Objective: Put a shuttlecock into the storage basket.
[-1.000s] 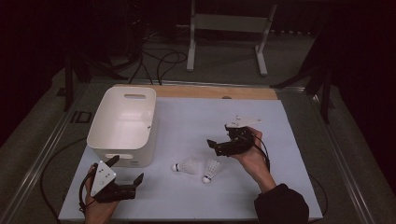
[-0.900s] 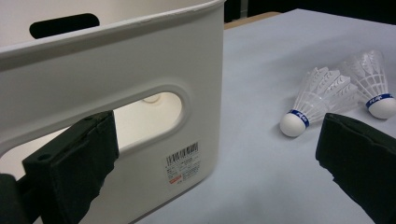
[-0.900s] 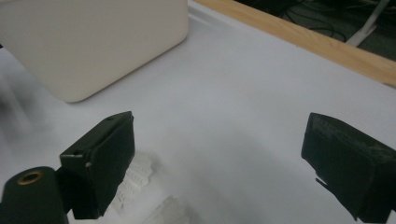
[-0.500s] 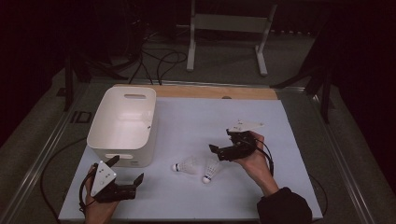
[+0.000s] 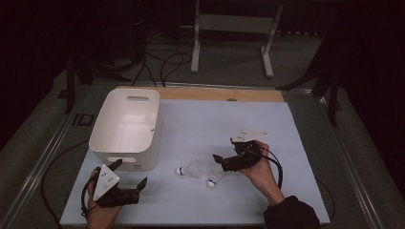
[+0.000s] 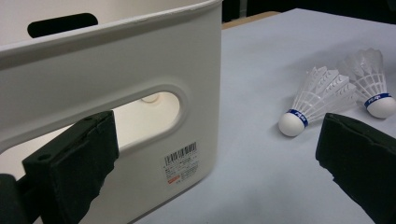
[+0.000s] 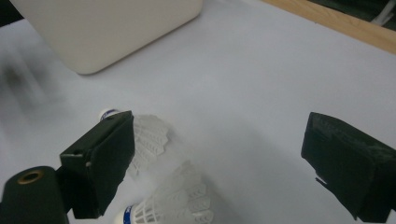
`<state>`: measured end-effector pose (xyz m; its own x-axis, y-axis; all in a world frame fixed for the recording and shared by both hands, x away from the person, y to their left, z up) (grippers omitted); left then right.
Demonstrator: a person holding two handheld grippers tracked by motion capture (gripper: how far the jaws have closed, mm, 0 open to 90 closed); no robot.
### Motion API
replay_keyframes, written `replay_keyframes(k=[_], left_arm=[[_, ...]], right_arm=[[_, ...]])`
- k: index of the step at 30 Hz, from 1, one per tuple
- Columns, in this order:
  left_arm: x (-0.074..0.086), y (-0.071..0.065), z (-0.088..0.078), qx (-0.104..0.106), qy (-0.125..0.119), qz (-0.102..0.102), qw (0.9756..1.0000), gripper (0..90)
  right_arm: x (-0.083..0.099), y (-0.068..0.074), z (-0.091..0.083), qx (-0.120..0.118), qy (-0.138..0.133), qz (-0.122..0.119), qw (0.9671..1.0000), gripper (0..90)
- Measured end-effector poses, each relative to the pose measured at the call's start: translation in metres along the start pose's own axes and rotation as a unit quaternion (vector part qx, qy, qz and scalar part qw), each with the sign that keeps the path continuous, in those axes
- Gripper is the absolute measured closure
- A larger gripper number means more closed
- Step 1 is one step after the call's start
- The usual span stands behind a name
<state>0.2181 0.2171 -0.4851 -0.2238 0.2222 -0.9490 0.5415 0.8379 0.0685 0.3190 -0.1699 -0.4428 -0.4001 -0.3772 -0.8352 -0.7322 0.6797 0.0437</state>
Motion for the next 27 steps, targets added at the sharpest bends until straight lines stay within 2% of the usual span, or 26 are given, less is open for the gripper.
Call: replay_keyframes(k=[15,27], left_arm=[[0.0,0.0,0.0,0.001,0.001,0.001,1.0,0.0],[0.0,0.0,0.0,0.001,0.002,0.001,1.0,0.0]], right_arm=[[0.016,0.008,0.008,-0.012,0.018,-0.004,0.9998,9.2],[0.03,0.016,0.019,-0.029,0.049,-0.01,0.9983,9.3]])
Point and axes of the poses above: each handheld gripper's, and its own axes: z roughly forward along the jaws, x roughly out of its underside, y roughly to its left, the point moved 1 cm from there along z, roughly forward along the jaws, and after that the axes turned 4 degrees about -y, right-handed, at the moved point
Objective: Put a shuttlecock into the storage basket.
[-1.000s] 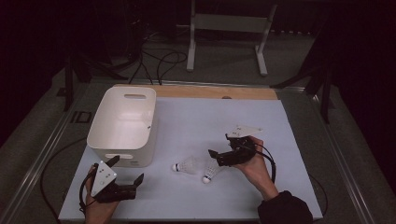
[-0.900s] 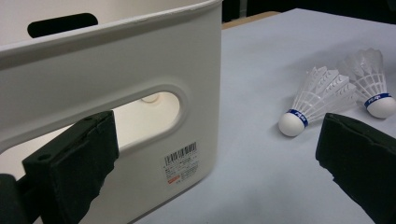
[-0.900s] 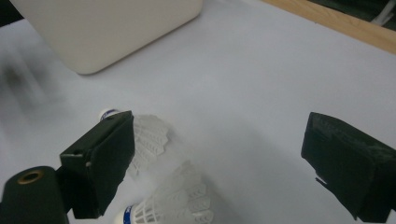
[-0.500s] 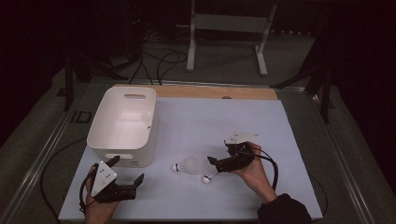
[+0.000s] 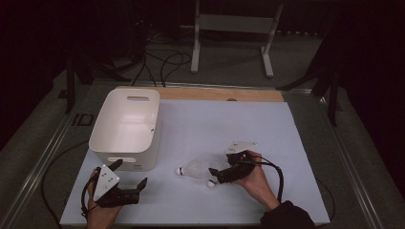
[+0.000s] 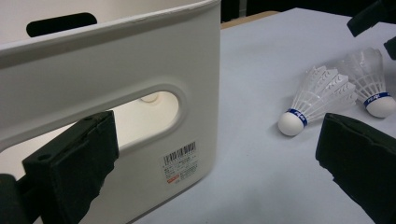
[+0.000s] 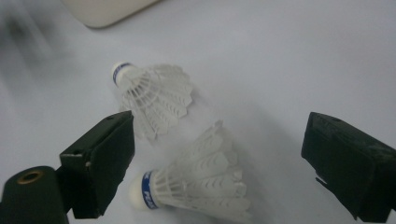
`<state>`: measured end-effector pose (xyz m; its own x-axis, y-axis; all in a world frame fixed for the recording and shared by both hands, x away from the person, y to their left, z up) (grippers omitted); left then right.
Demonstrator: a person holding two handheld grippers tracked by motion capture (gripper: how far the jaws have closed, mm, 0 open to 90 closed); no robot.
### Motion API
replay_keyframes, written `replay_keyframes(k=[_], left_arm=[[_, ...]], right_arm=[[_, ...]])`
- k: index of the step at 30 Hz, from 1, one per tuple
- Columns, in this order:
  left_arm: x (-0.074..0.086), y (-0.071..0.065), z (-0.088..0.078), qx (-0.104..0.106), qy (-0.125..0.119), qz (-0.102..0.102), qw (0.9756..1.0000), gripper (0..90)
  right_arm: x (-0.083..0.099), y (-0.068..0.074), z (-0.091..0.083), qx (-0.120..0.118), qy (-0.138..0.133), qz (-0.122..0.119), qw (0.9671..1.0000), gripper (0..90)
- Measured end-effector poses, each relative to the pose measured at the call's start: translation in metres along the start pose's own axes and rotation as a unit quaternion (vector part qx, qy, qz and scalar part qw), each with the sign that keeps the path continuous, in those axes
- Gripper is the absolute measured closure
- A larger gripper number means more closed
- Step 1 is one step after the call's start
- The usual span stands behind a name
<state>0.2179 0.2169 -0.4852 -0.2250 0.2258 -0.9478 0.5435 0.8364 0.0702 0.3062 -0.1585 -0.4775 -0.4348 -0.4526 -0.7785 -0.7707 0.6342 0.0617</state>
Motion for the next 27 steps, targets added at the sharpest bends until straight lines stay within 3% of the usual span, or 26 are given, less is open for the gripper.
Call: replay_keyframes(k=[6,9,12,16,22,27], left_arm=[[0.0,0.0,0.001,0.0,0.001,0.0,1.0,0.0],[0.0,-0.001,0.001,0.0,0.001,0.0,1.0,0.0],[0.0,-0.001,0.001,0.0,0.001,0.0,1.0,0.0],[0.0,0.0,0.001,-0.001,0.001,0.0,1.0,0.0],[0.0,0.0,0.001,0.0,0.001,0.0,1.0,0.0],[0.0,-0.001,0.001,0.0,0.001,0.0,1.0,0.0]], right_arm=[[0.015,-0.002,0.005,-0.009,0.014,0.015,0.9997,14.6],[0.019,-0.001,0.007,-0.017,0.022,0.01,0.9996,21.4],[0.019,0.001,0.008,-0.032,0.03,0.004,0.999,31.6],[0.019,0.003,0.009,-0.05,0.038,0.002,0.998,52.0],[0.018,0.003,0.005,-0.097,0.026,0.007,0.9949,82.4],[0.016,0.001,0.001,-0.081,0.017,0.002,0.9966,87.8]])
Point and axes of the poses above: each handheld gripper's, and its own axes: z roughly forward along the jaws, x roughly out of its underside, y roughly to its left, the point moved 1 cm from there along z, roughly forward along the jaws, and after that the axes turned 4 degrees about -y, right-handed, at the moved point
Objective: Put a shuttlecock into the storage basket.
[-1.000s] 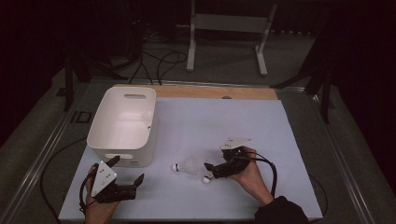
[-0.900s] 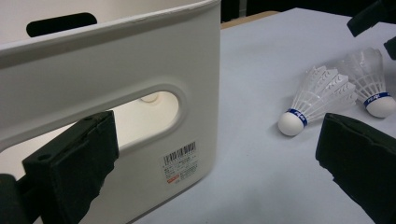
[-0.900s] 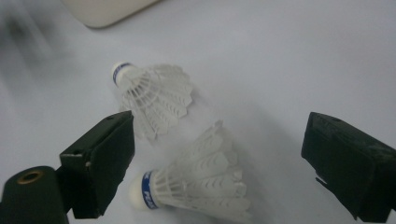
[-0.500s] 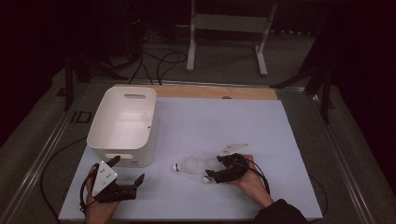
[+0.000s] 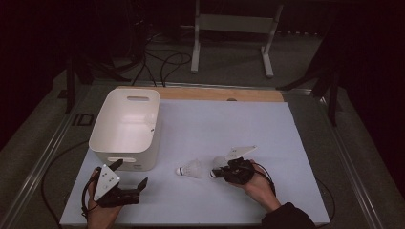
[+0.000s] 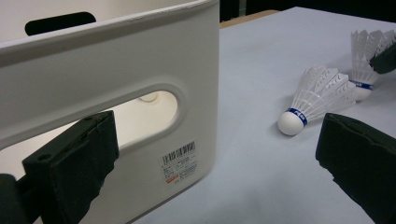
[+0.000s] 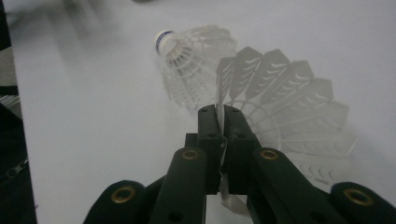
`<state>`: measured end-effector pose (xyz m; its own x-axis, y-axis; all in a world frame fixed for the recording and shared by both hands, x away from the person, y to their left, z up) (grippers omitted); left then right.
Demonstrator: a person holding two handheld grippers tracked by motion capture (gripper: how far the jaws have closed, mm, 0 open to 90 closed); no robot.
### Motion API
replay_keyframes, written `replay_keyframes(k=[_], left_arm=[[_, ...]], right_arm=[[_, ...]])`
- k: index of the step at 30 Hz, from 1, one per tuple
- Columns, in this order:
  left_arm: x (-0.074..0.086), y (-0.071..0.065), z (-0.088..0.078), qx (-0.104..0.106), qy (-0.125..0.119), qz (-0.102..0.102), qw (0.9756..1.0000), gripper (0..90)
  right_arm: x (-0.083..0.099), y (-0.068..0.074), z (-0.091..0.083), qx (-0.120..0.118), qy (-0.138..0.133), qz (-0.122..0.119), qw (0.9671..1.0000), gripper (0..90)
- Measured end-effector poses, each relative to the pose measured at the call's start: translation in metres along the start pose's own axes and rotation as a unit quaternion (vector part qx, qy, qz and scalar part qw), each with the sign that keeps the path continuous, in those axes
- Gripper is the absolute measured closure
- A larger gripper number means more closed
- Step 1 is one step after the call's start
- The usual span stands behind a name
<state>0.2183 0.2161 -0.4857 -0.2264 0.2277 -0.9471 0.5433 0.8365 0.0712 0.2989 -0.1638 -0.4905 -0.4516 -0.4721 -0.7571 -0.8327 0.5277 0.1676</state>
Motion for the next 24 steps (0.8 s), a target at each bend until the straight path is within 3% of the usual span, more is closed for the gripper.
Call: replay_keyframes(k=[10,24], left_arm=[[0.0,0.0,0.0,0.0,0.0,0.0,1.0,0.0],[0.0,0.0,0.0,0.0,0.001,0.001,1.0,0.0]], right_arm=[[-0.008,-0.001,-0.006,0.023,-0.016,-0.003,0.9996,88.4],[-0.023,0.0,-0.011,0.037,-0.035,-0.013,0.9986,88.3]])
Point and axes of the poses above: each handheld gripper's, and its own axes: z roughly forward along the jaws, x roughly out of its underside, y roughly to its left, the point moved 1 cm from there along z, roughly forward along the jaws, and after that the axes turned 4 degrees about -y, right-handed, at the moved point
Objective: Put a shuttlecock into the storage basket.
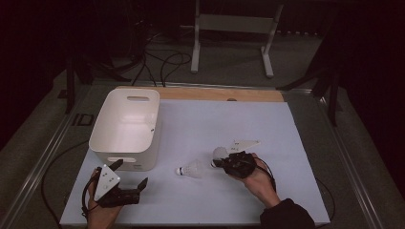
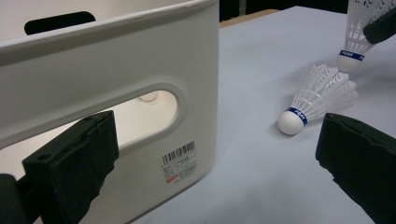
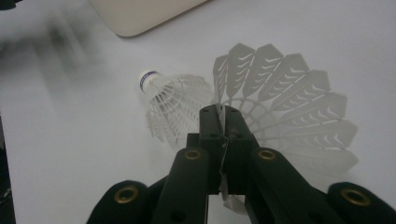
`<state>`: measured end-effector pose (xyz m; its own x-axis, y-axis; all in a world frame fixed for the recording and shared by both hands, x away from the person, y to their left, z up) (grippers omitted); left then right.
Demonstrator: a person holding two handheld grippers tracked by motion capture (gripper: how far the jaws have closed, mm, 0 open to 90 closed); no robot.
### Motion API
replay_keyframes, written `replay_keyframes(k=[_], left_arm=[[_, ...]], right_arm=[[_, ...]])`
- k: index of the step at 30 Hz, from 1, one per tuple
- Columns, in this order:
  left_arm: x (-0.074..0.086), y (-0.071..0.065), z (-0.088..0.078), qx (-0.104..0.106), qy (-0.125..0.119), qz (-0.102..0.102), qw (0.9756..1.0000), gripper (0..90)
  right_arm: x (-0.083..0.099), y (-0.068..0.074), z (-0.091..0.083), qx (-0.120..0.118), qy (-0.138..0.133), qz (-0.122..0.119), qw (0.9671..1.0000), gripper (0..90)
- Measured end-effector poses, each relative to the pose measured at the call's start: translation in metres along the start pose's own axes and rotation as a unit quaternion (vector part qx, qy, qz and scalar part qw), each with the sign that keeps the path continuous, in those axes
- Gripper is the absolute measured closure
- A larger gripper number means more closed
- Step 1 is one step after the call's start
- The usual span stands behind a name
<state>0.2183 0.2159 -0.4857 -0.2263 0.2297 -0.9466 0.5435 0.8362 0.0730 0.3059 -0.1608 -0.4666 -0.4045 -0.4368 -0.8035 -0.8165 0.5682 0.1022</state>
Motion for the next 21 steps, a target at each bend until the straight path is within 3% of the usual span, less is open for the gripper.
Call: replay_keyframes(k=[21], left_arm=[[0.0,0.0,0.0,0.0,-0.001,0.0,1.0,0.0]], right_arm=[[-0.013,0.002,0.0,0.006,-0.006,-0.011,0.9999,88.4]])
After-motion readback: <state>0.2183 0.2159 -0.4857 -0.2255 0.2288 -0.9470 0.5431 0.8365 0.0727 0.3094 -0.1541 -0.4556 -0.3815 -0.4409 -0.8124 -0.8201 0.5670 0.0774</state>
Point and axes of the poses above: each handheld gripper's, and its own axes: z roughly forward along the jaws, x roughly out of its underside, y roughly to its left, the point moved 1 cm from there along z, roughly forward along the jaws, and after that the axes turned 4 degrees about -y, right-handed, at the moved point
